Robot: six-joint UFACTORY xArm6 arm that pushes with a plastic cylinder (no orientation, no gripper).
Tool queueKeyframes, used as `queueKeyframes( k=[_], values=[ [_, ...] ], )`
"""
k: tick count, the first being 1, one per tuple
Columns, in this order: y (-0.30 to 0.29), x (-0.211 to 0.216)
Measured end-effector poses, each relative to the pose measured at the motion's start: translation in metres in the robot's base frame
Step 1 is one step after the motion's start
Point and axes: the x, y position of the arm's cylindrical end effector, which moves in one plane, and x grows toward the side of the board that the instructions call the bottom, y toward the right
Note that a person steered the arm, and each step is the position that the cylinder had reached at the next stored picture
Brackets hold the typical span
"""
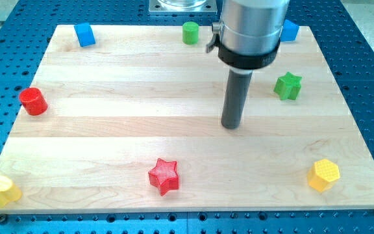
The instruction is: Move the hexagon slightly towards left
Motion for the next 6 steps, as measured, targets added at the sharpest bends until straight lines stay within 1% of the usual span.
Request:
queueKeyframes(
  k=[2, 3, 4, 5, 6],
  values=[
    [0.158, 0.072],
    [0.236, 0.091],
    [0.229, 0.126],
    [0.148, 0.111],
    [0.112, 0.066]
  ],
)
